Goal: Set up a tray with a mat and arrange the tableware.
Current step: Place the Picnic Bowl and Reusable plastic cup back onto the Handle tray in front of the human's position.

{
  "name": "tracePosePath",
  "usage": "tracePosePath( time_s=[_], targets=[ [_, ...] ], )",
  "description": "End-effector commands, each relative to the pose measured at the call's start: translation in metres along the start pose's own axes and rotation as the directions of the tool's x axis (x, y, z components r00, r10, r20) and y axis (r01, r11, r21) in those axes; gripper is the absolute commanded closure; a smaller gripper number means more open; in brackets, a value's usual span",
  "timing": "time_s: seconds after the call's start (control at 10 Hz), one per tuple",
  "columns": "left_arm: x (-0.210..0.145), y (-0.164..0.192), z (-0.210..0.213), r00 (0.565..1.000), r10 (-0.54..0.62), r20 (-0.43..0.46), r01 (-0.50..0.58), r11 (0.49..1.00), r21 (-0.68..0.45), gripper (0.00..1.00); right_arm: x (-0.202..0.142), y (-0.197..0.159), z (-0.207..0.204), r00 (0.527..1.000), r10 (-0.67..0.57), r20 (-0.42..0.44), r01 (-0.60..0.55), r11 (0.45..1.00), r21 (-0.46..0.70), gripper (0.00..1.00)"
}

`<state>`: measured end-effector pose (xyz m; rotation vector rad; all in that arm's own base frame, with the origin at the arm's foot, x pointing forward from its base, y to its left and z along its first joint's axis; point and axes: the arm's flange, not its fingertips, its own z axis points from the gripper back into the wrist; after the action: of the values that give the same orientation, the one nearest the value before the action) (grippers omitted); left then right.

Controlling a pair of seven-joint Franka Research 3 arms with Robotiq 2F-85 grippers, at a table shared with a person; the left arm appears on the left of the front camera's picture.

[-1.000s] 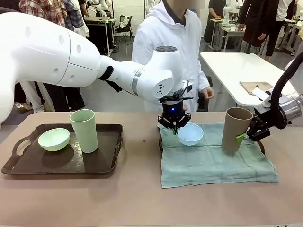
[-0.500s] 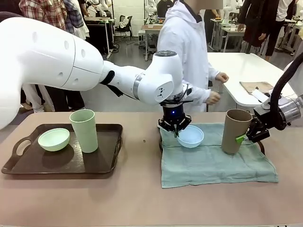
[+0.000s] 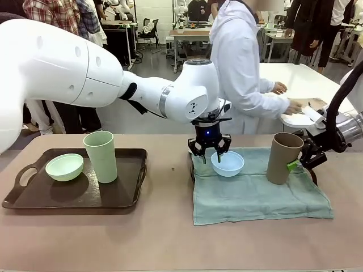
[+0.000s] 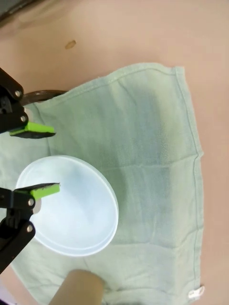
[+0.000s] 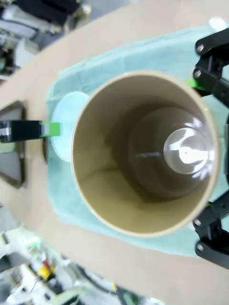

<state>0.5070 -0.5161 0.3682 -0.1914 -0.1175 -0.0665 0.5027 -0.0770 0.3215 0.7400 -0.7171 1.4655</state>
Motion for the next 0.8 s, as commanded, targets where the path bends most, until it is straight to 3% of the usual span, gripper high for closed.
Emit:
tracePosePath(
  time_s=[0.0, 0.4, 0.5, 0.6, 0.7],
  targets=[
    [-0.010, 0.013, 0.025, 0.999, -0.034, -0.008, 0.033, 0.999, -0.028, 0.45, 0.006, 0.011, 0.016, 0.991, -0.042, -0.127, 0.036, 0.998, -0.045, 0.00],
    [-0.024, 0.035, 0.064, 0.996, -0.092, -0.012, 0.092, 0.996, -0.012, 0.05, 0.014, 0.018, 0.057, 0.951, -0.191, -0.243, 0.156, 0.975, -0.156, 0.00],
    [-0.028, 0.038, 0.078, 0.992, -0.125, -0.005, 0.125, 0.992, -0.004, 0.16, 0.028, 0.024, 0.071, 0.922, -0.244, -0.300, 0.193, 0.963, -0.189, 0.00],
    [-0.035, 0.039, 0.093, 0.985, -0.171, -0.005, 0.171, 0.985, -0.002, 0.00, 0.047, 0.032, 0.085, 0.890, -0.303, -0.340, 0.235, 0.945, -0.228, 0.00],
    [-0.037, 0.041, 0.110, 0.978, -0.211, -0.002, 0.211, 0.978, -0.005, 0.00, 0.072, 0.040, 0.097, 0.847, -0.374, -0.378, 0.285, 0.919, -0.271, 0.00]
  ],
)
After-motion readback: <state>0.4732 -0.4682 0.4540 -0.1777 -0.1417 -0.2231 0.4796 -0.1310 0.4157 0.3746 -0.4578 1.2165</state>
